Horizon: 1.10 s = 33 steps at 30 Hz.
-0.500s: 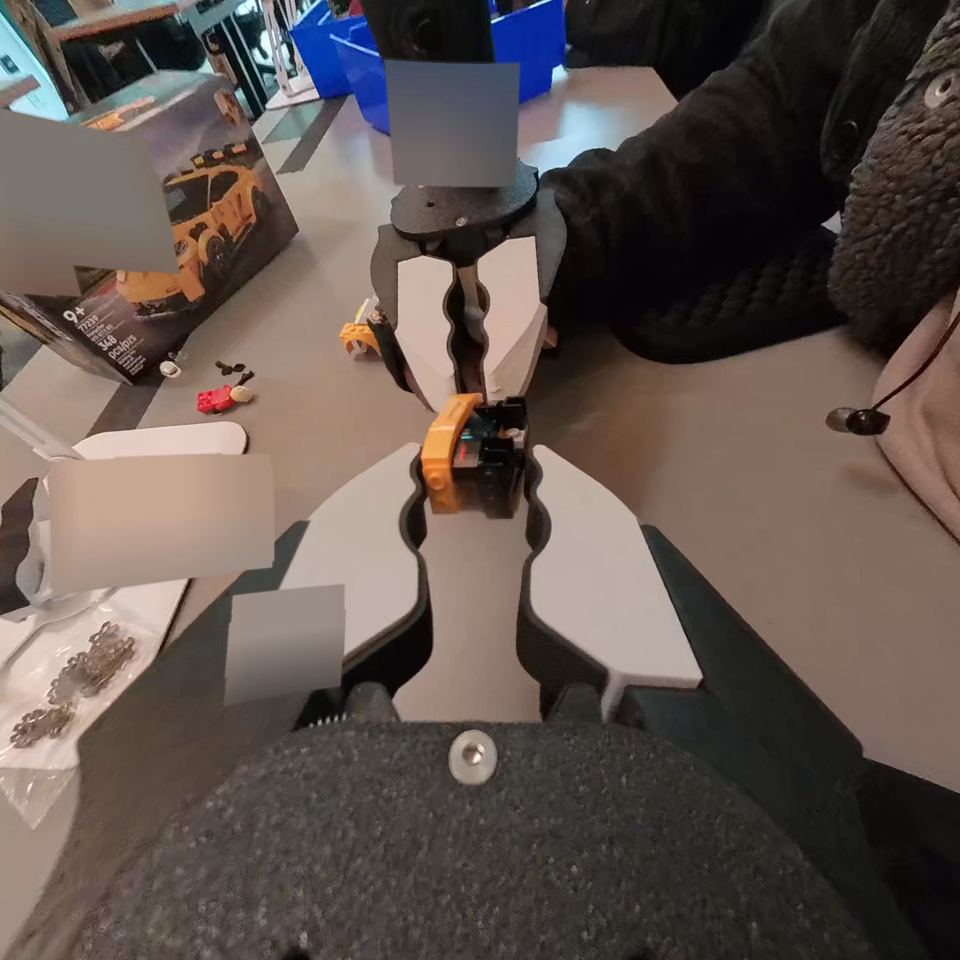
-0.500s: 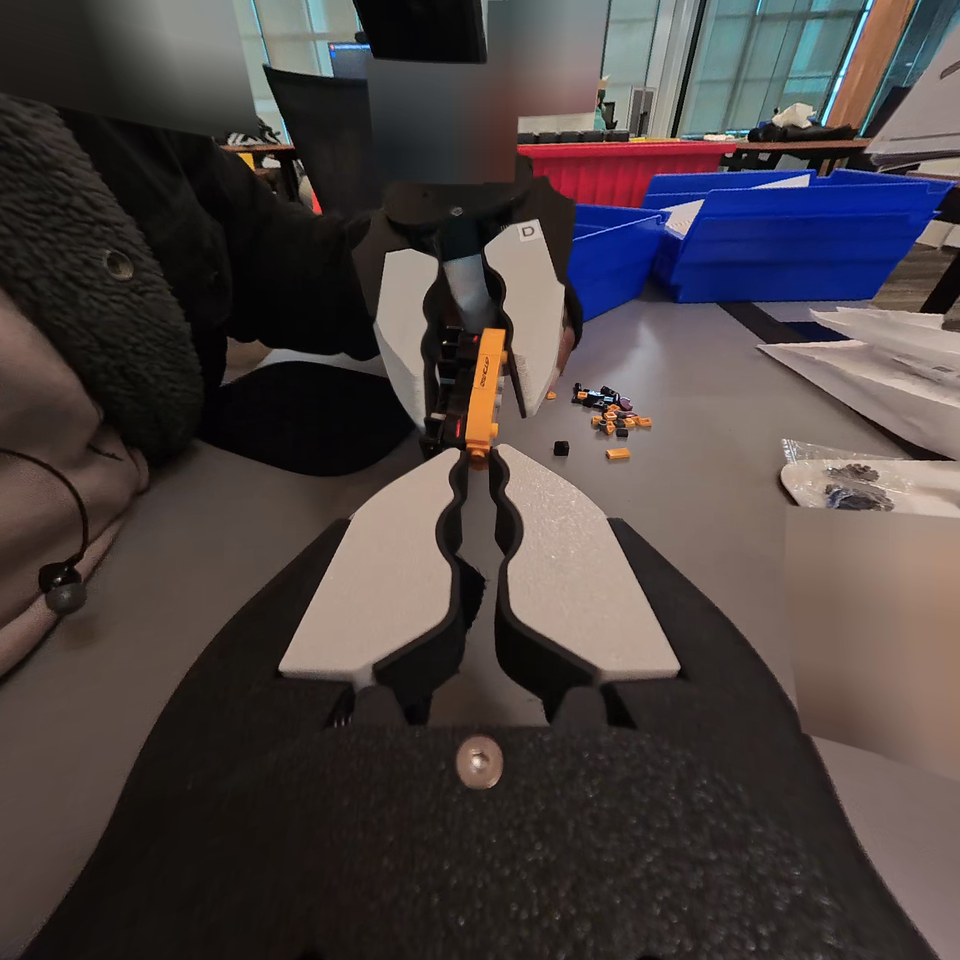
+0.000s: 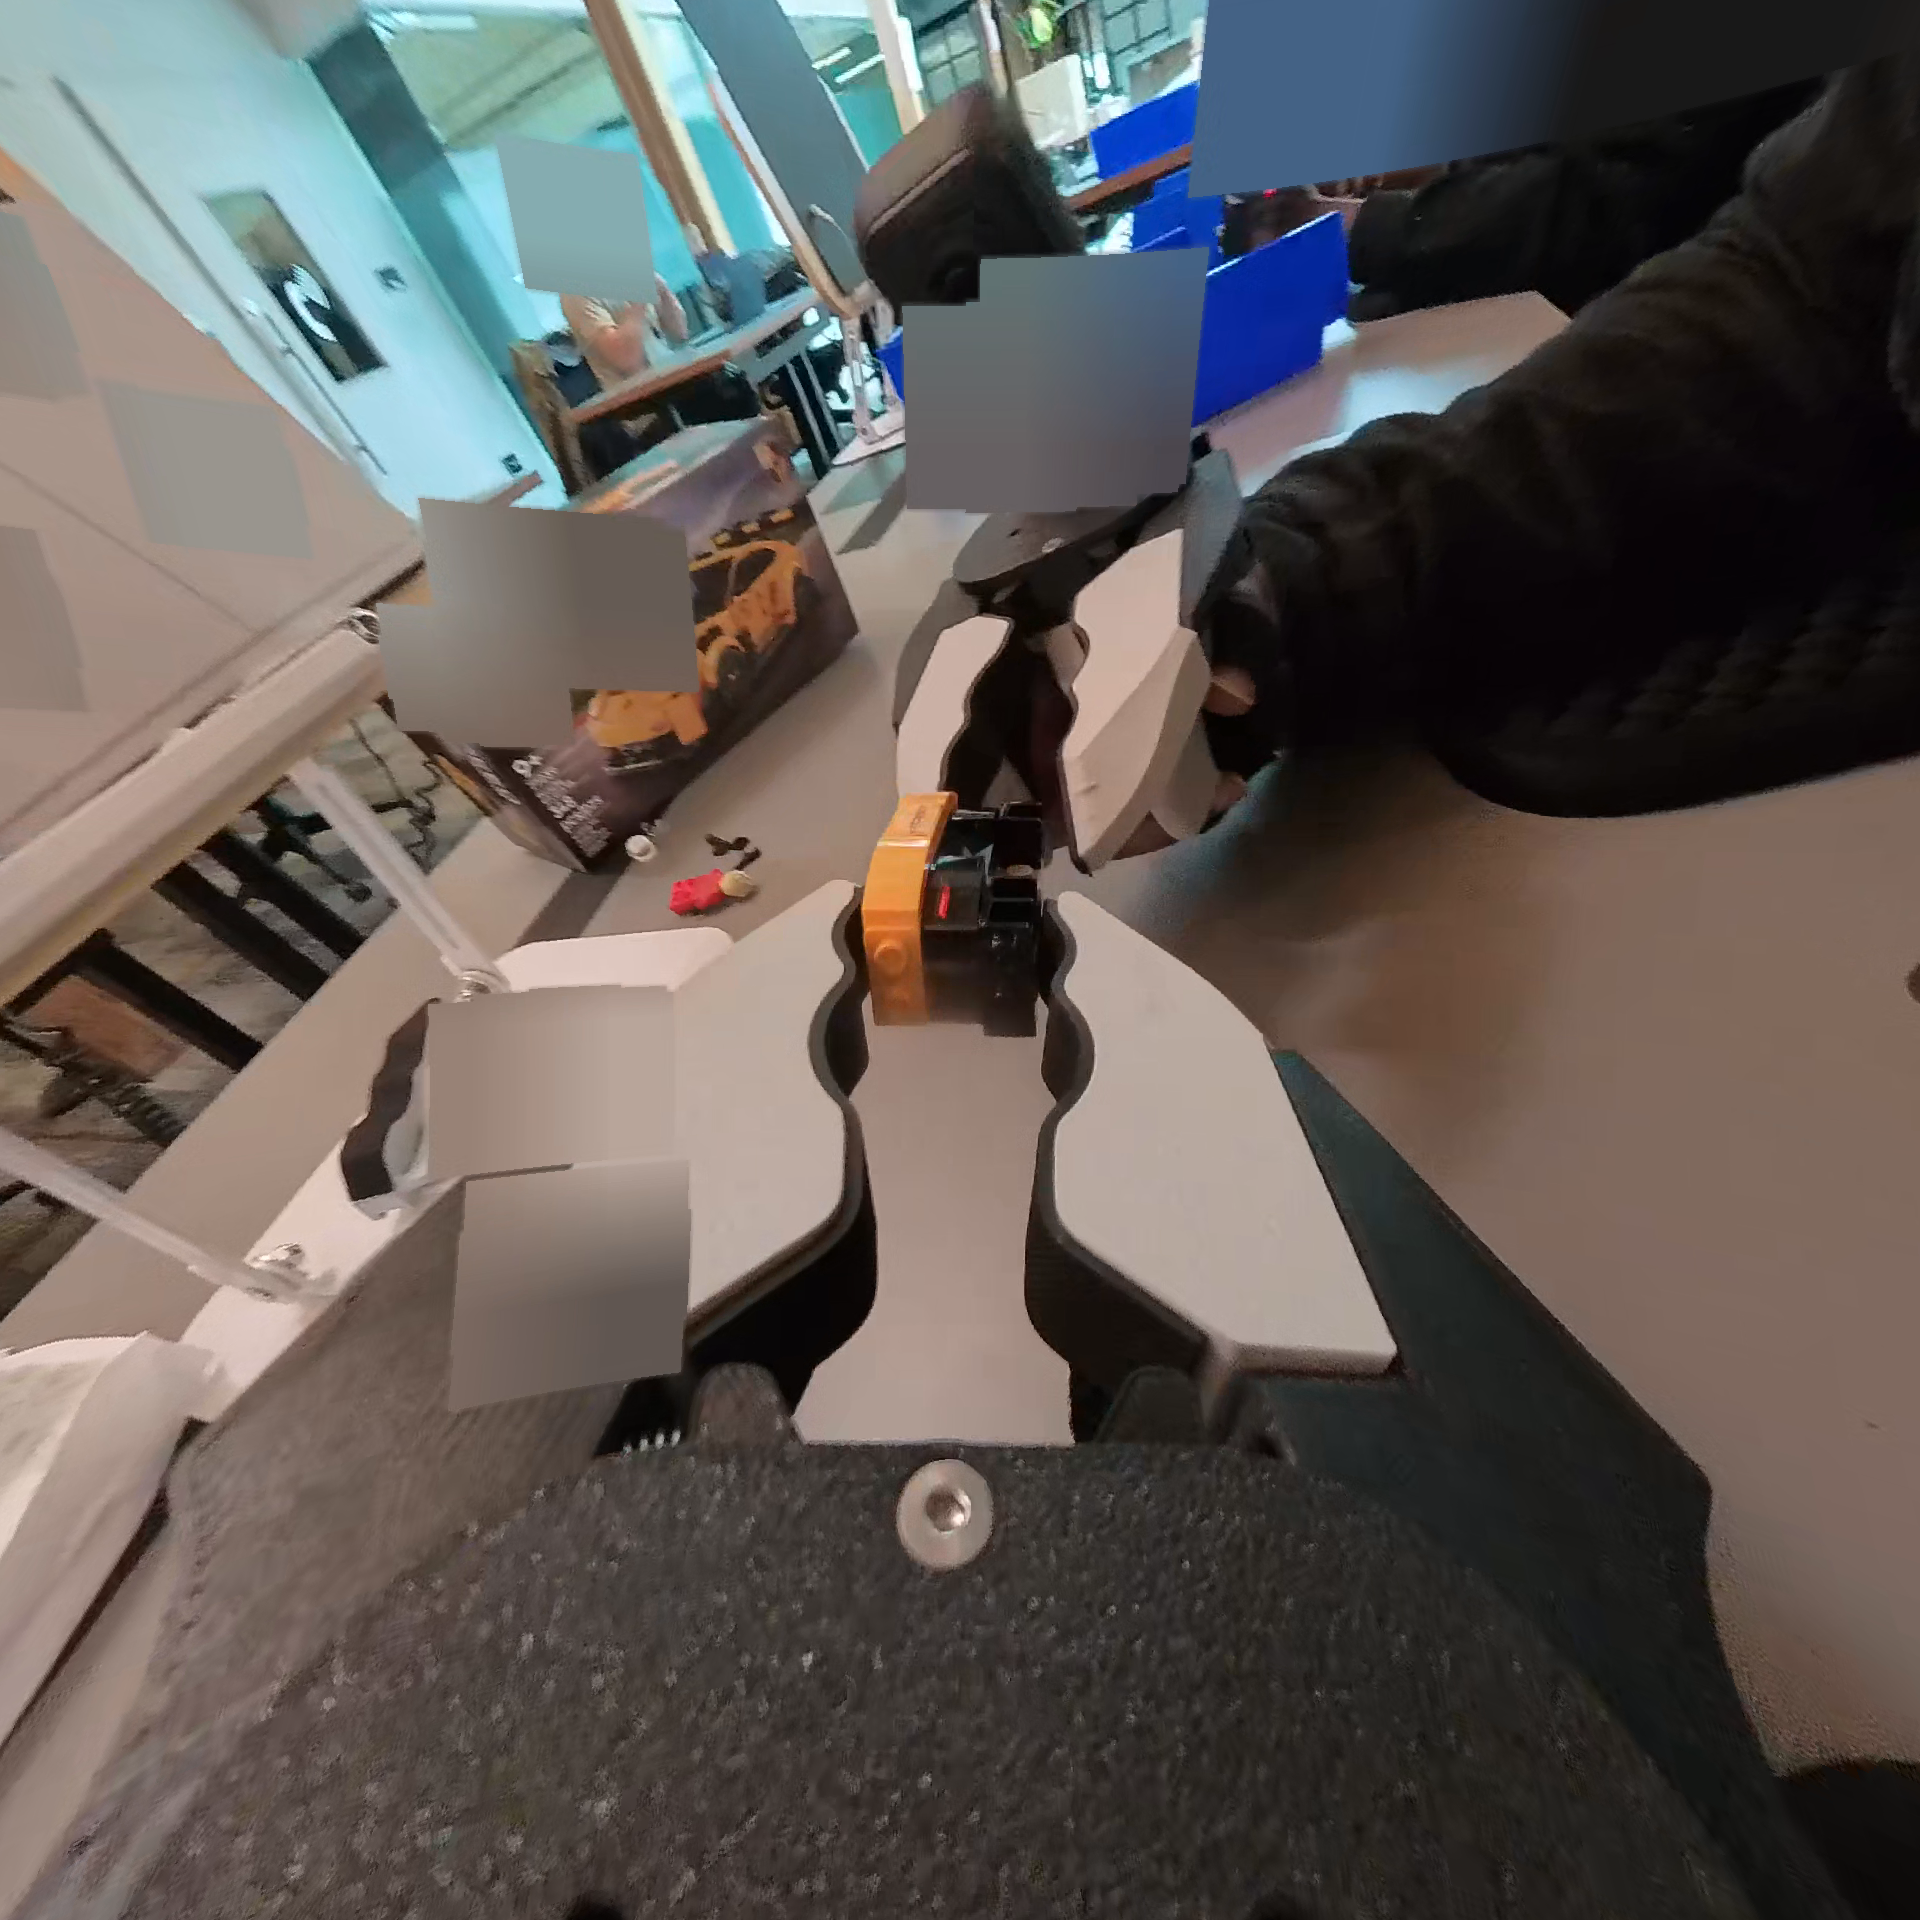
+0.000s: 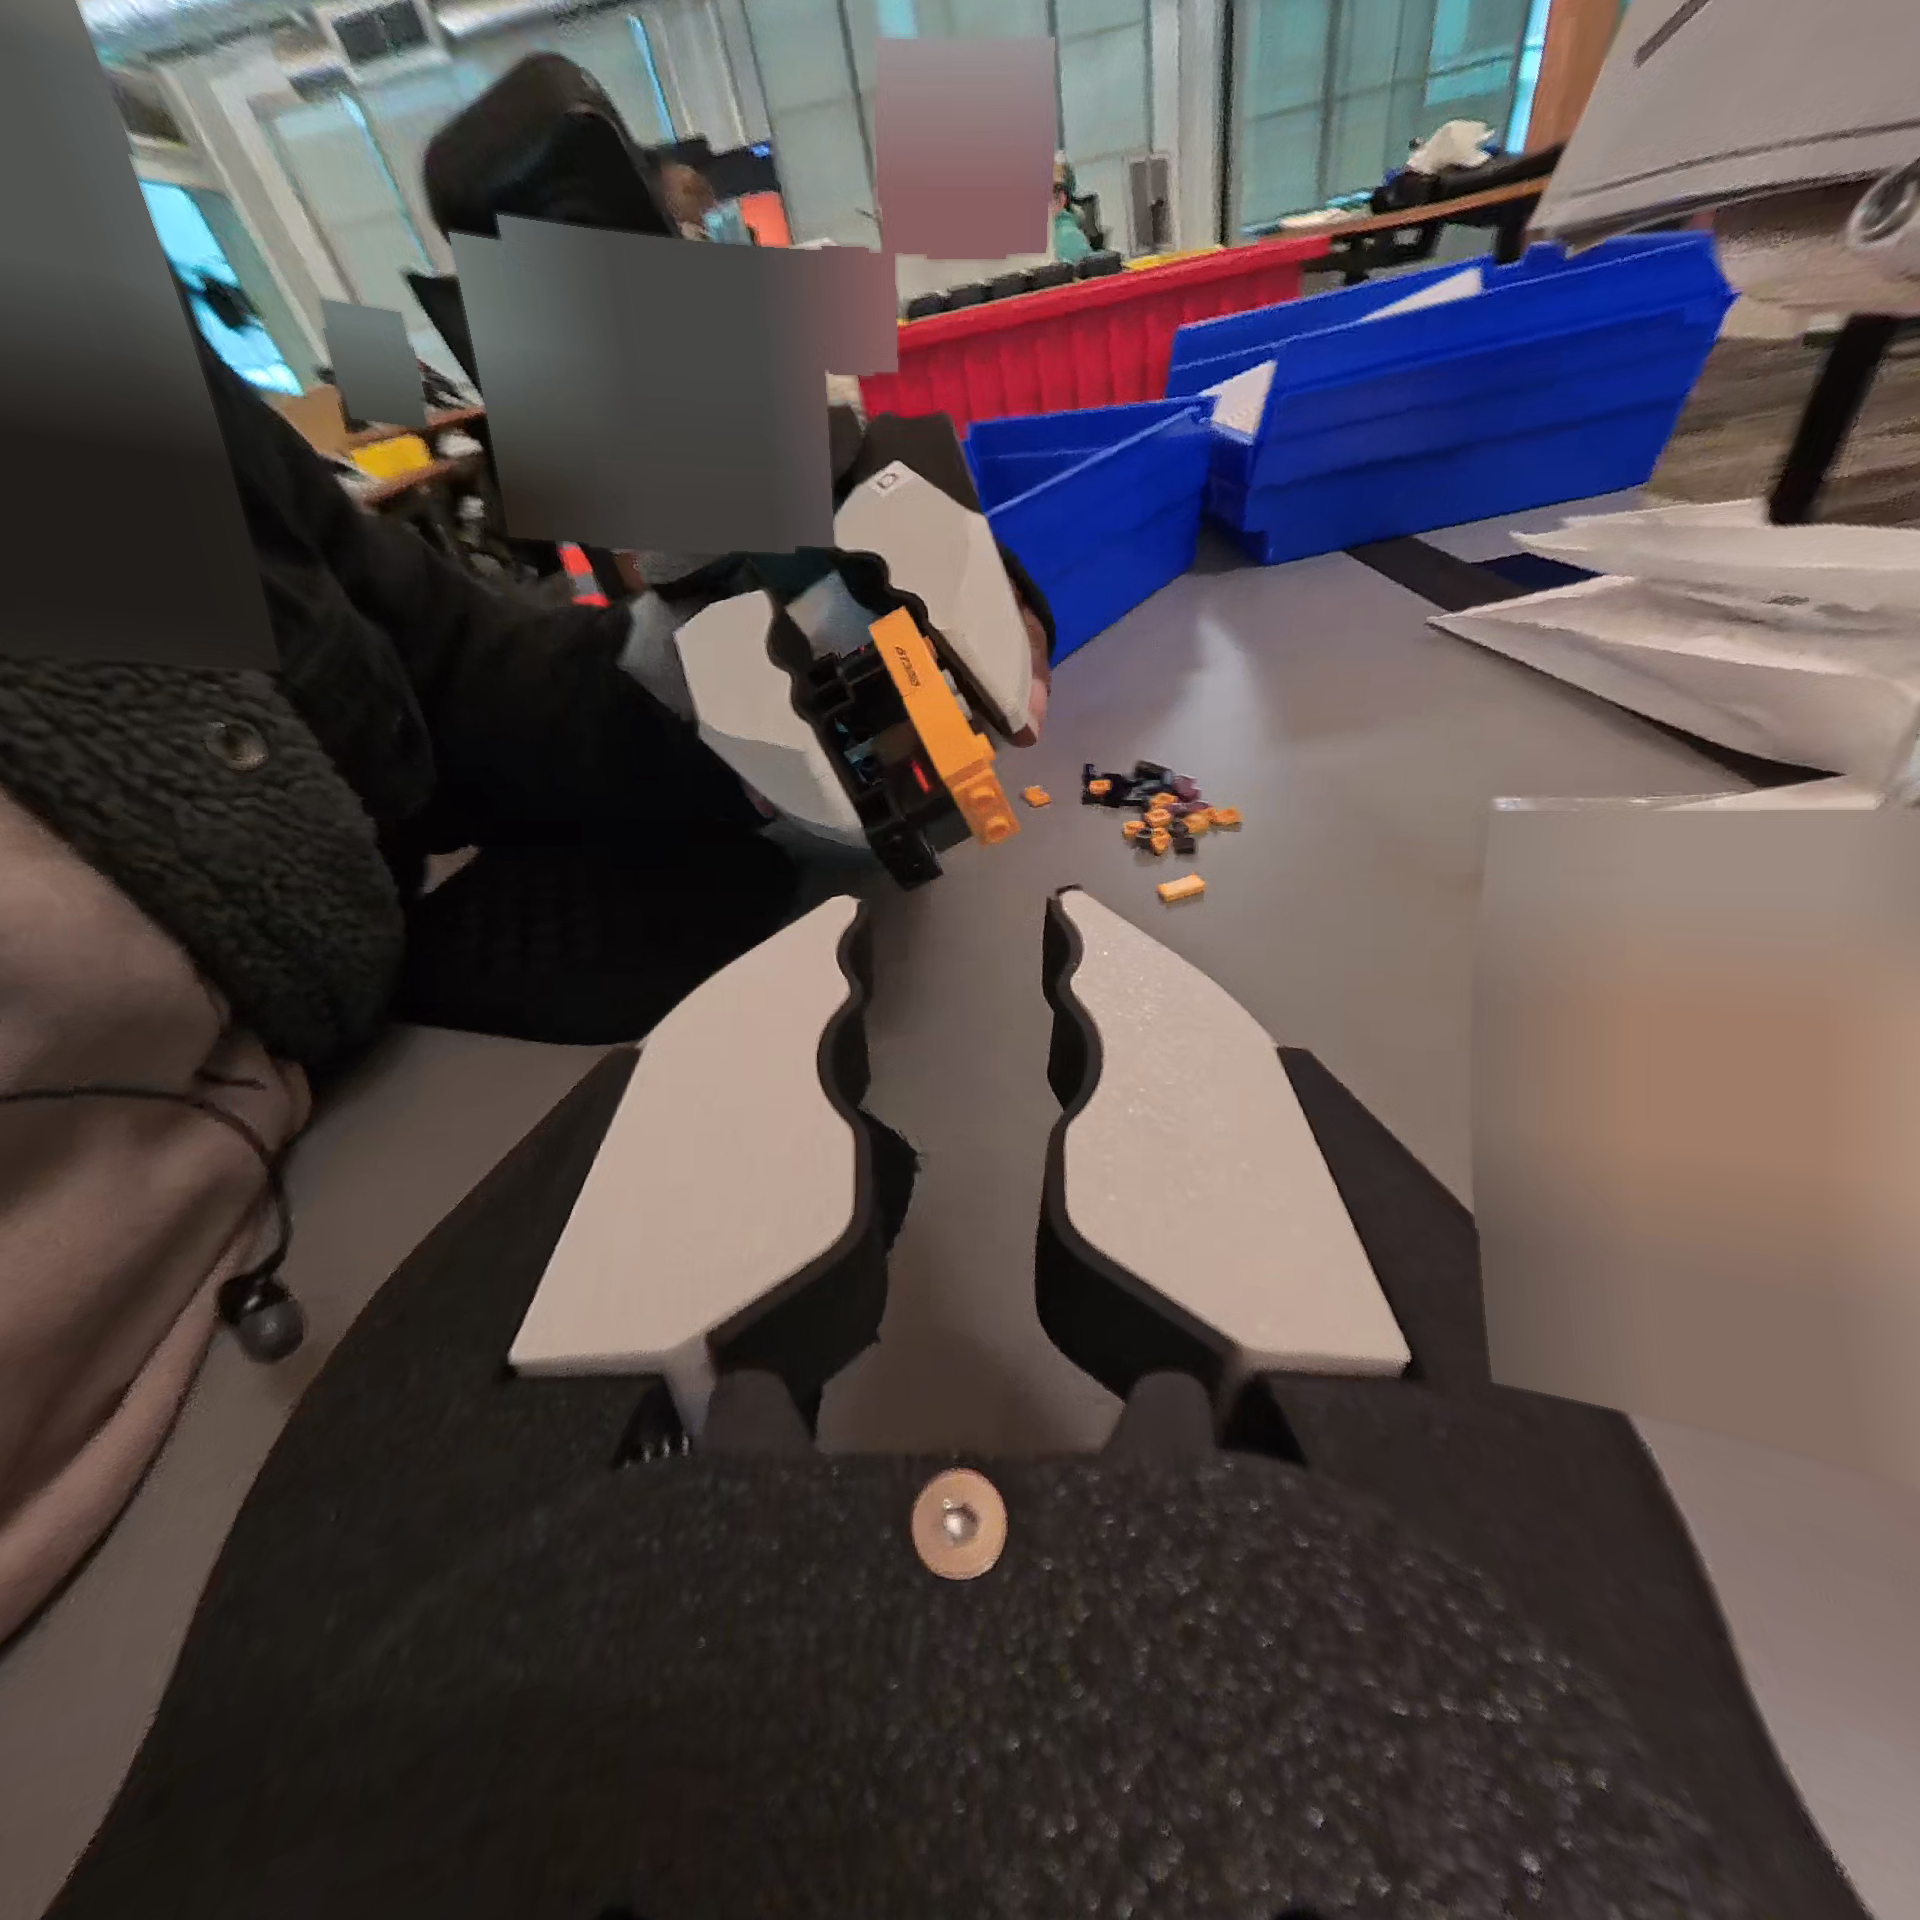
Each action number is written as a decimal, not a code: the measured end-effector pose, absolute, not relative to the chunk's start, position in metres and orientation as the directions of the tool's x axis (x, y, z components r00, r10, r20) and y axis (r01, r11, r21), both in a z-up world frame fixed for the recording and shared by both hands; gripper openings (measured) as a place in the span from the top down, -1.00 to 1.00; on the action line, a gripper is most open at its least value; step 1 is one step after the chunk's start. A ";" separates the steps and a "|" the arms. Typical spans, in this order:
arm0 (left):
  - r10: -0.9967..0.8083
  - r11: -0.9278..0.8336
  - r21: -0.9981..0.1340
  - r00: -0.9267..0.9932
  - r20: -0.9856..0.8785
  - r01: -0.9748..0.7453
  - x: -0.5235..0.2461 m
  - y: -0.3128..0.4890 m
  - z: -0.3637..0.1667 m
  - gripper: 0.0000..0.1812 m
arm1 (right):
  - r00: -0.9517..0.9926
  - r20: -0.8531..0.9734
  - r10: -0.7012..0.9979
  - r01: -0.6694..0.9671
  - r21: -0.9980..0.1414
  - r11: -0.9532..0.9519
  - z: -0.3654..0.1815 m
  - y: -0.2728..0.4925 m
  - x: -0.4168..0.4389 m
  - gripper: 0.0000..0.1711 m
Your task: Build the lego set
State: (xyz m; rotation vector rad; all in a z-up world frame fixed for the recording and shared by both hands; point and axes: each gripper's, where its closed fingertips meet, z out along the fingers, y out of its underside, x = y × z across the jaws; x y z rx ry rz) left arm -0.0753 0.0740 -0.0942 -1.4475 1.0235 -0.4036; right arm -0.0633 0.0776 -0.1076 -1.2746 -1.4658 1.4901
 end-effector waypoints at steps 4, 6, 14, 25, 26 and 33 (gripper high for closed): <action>-0.716 0.176 -0.908 0.584 -0.383 -0.380 -0.077 0.080 -0.095 0.67 | -0.143 -0.066 0.987 0.183 -0.982 -0.039 -0.103 0.080 -0.074 0.73; -0.696 0.183 -0.902 0.597 -0.399 -0.390 -0.079 0.082 -0.095 0.67 | -0.104 -0.014 0.994 0.207 -0.978 0.008 -0.103 0.081 -0.076 0.74; -0.593 0.234 -0.840 0.613 -0.523 -0.490 -0.084 0.088 -0.093 0.67 | -0.016 -0.024 1.000 0.240 -0.971 -0.019 -0.101 0.086 -0.077 0.85; -0.563 0.249 -0.827 0.619 -0.547 -0.504 -0.080 0.089 -0.095 0.69 | 0.043 -0.029 0.999 0.260 -0.965 -0.039 -0.101 0.091 -0.078 0.84; -0.560 0.252 -0.832 0.626 -0.542 -0.495 -0.081 0.089 -0.094 0.69 | 0.050 -0.033 0.998 0.264 -0.963 -0.045 -0.102 0.092 -0.078 0.82; -0.559 0.282 -0.843 0.635 -0.533 -0.459 -0.081 0.086 -0.089 0.69 | 0.045 -0.075 0.996 0.262 -0.962 -0.084 -0.100 0.089 -0.079 0.85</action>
